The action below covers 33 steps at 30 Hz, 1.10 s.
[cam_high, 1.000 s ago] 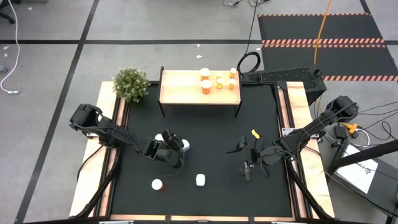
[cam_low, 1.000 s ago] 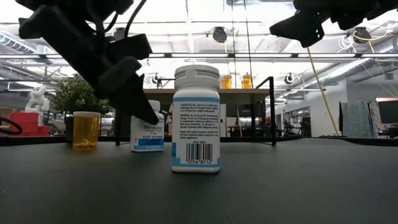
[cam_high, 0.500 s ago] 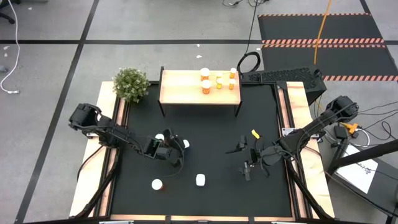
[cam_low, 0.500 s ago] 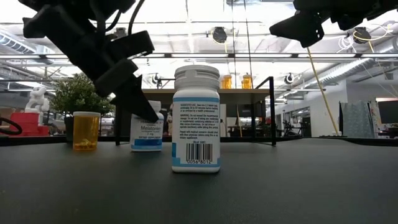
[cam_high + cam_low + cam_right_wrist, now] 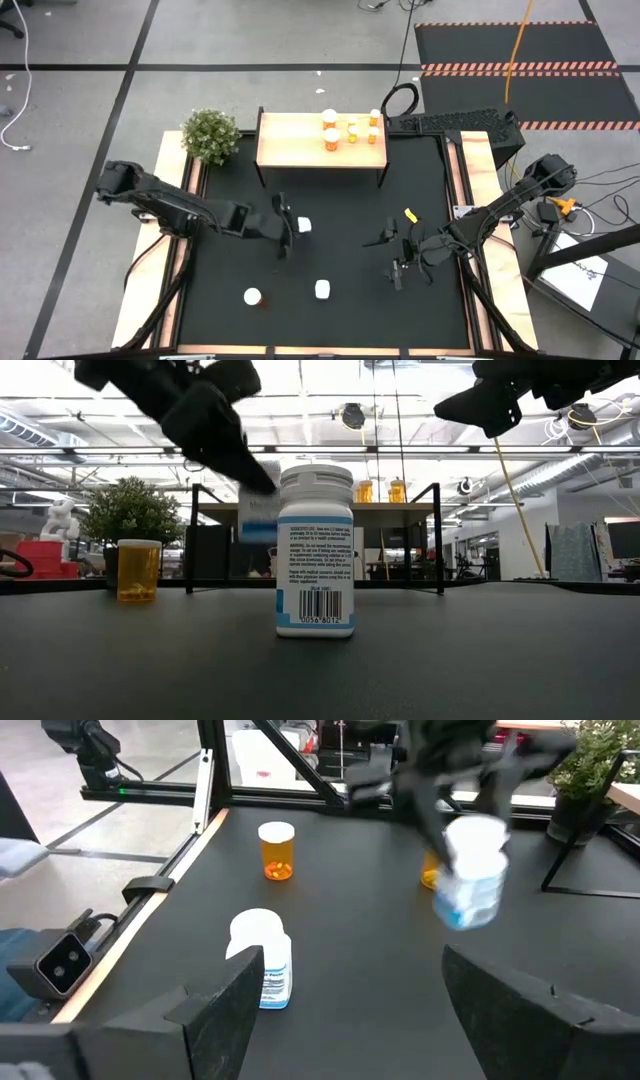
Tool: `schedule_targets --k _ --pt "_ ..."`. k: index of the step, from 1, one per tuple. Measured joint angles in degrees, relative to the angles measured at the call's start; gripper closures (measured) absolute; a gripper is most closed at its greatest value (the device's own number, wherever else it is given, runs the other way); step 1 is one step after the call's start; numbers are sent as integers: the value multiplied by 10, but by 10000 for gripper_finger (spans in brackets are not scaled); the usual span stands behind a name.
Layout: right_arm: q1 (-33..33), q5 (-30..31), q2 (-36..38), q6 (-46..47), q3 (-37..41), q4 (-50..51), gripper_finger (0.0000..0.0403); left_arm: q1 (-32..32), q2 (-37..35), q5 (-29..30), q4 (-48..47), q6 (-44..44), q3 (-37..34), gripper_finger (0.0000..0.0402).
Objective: Pick and place medicine bottles onto shelf by color
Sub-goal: Put the white pill bottle on the shelf
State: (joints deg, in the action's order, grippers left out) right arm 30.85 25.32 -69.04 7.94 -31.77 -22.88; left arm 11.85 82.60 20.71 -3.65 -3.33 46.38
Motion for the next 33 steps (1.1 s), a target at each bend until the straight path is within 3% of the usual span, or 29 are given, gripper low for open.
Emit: schedule_targets --k 9,14,20,23,33 --pt "4 -1 0 15 0 22 103 -117 -101 -71 -89 151 99 218" --pt "4 -1 0 19 0 31 103 -192 -98 -114 -162 224 195 228" --pt "11 0 0 21 0 38 103 -281 -83 -199 -180 286 272 214" --pt "15 0 0 29 0 39 103 -325 -82 -255 -217 308 290 219" --pt "15 0 0 33 0 40 103 -446 -57 -366 -190 359 294 216"
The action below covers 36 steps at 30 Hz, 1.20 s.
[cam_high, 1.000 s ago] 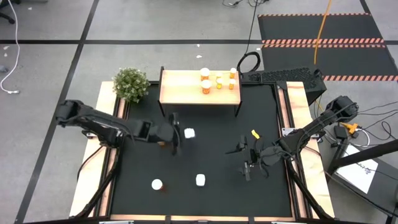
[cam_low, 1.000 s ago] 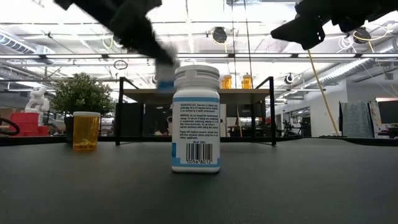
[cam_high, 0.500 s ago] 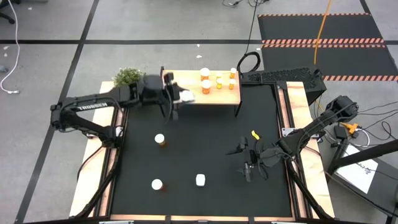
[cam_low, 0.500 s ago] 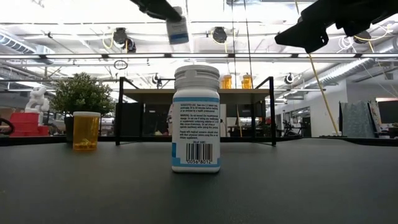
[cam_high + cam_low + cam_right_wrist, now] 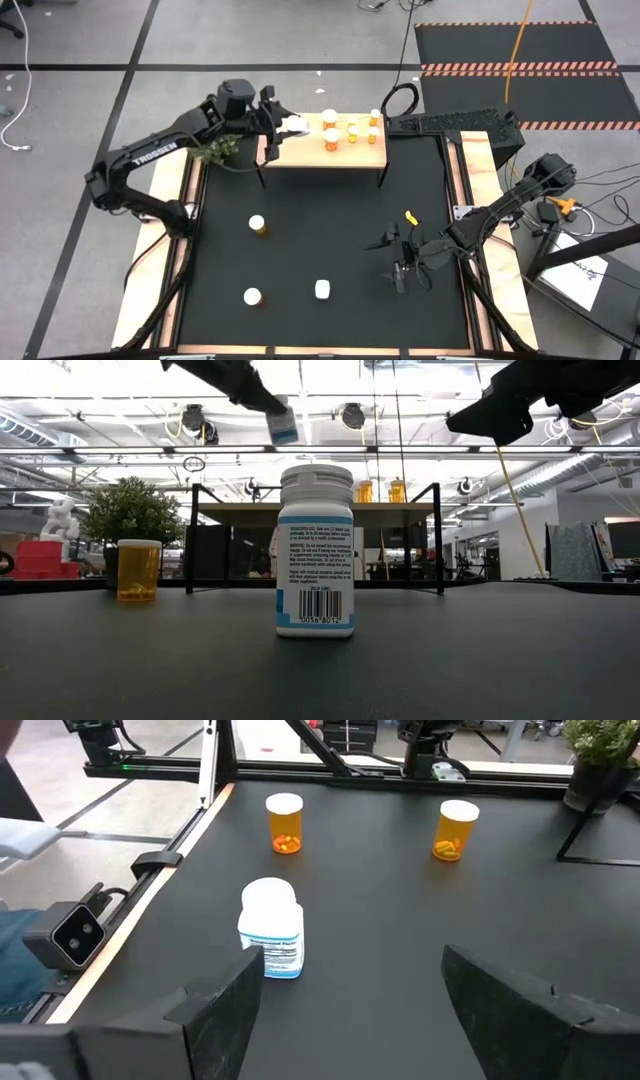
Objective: Pick and place medicine bottles onto shelf by color
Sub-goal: Put the white pill bottle on the shelf
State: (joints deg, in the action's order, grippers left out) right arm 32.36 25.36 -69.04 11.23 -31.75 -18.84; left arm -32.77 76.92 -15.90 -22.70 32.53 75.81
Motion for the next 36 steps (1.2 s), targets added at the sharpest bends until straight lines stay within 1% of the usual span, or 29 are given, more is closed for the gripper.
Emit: schedule_targets --k 3,8,12,15,22,25,28,33,36 --pt "-1 1 0 -4 0 0 103 -22 15 -21 24 11 0 217" --pt "-2 1 0 -18 0 -1 103 -54 43 -51 38 36 0 222" --pt "-2 1 0 -25 0 -1 103 -77 72 -53 21 50 20 219" --pt "-2 1 0 -30 0 -1 103 -89 100 -60 -3 59 66 221" --pt "-2 1 0 -29 0 -1 103 -114 182 -98 -110 115 200 221" --pt "-2 1 0 -28 0 -1 103 -129 216 -119 -151 140 240 218" --pt "-2 1 0 -27 0 -1 103 -142 243 -124 -164 149 250 217" --pt "-2 1 0 -21 0 -1 103 -162 275 -158 -175 154 251 216" --pt "-2 1 0 -19 0 1 103 -165 293 -163 -176 154 251 216"
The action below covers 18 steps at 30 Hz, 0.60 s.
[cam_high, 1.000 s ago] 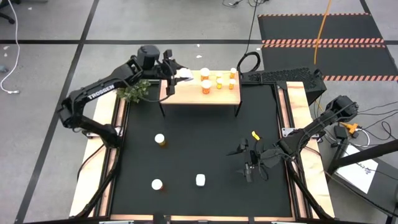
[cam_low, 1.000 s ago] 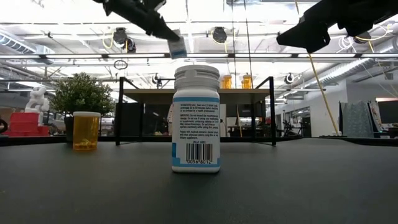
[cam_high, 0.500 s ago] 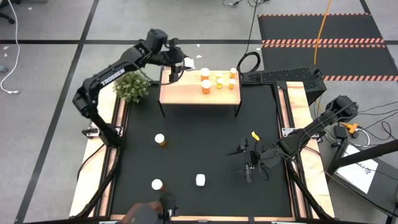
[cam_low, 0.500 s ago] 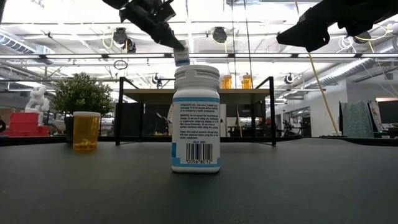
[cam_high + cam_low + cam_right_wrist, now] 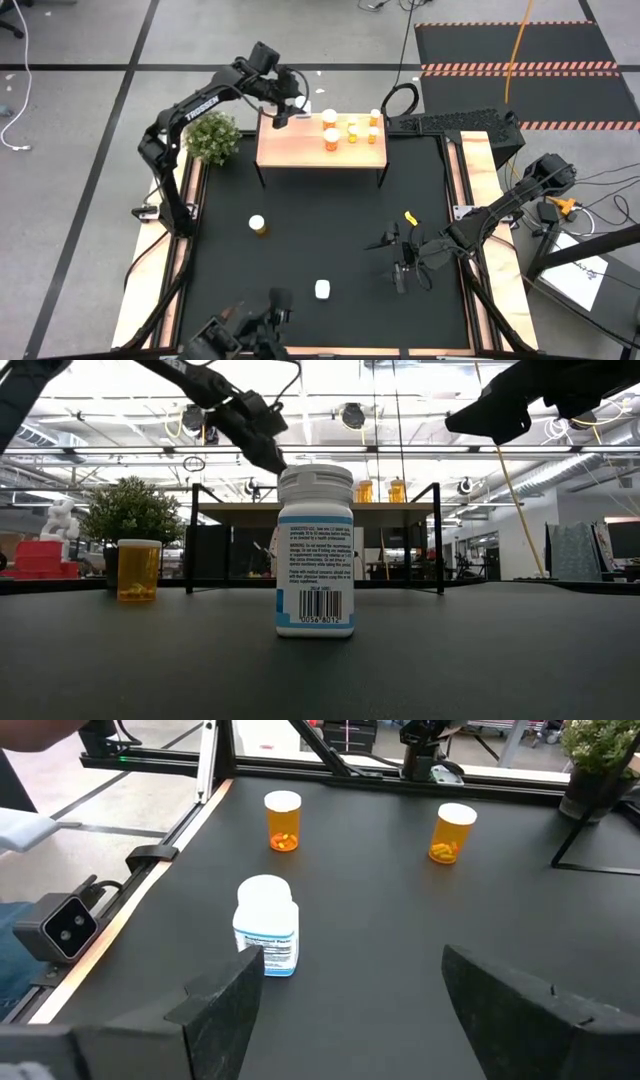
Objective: Pick and place medicine bottles onto shelf by color
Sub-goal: Put the white pill bottle on the shelf
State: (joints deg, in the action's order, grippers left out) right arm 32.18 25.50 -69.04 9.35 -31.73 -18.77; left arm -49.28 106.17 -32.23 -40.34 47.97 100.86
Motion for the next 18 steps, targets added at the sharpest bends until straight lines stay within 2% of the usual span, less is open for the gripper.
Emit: schedule_targets --k 8,18 --pt "0 0 0 0 0 0 103 1 30 -24 -8 10 0 216" --pt "0 0 0 0 0 0 103 -3 31 -42 -46 13 0 215"
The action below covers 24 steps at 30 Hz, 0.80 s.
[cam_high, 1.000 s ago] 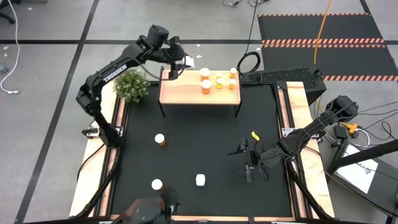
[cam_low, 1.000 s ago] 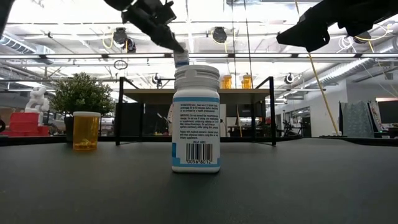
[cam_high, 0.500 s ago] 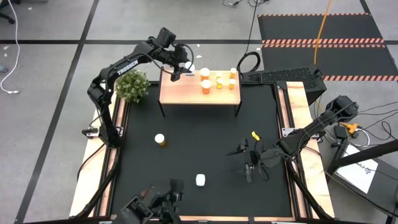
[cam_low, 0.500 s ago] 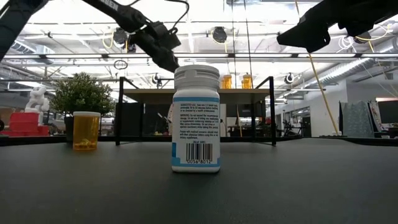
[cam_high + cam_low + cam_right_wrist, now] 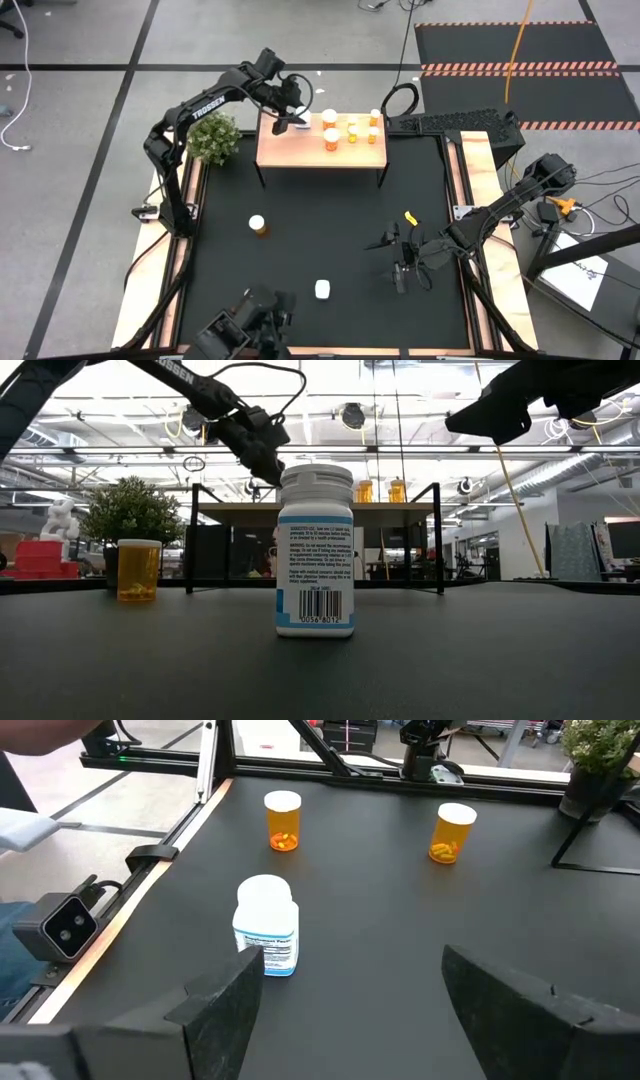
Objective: Pick and place medicine bottles onto shelf by color
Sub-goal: Put the white pill bottle on the shelf
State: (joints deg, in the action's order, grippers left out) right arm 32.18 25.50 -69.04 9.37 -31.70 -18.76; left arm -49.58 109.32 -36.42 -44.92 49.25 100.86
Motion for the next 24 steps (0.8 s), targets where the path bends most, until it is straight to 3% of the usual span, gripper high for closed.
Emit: schedule_targets --k 15,24 --pt "0 0 0 5 0 2 103 5 0 5 0 -19 0 213" --pt "0 0 0 5 0 2 103 4 0 24 0 -18 0 163"
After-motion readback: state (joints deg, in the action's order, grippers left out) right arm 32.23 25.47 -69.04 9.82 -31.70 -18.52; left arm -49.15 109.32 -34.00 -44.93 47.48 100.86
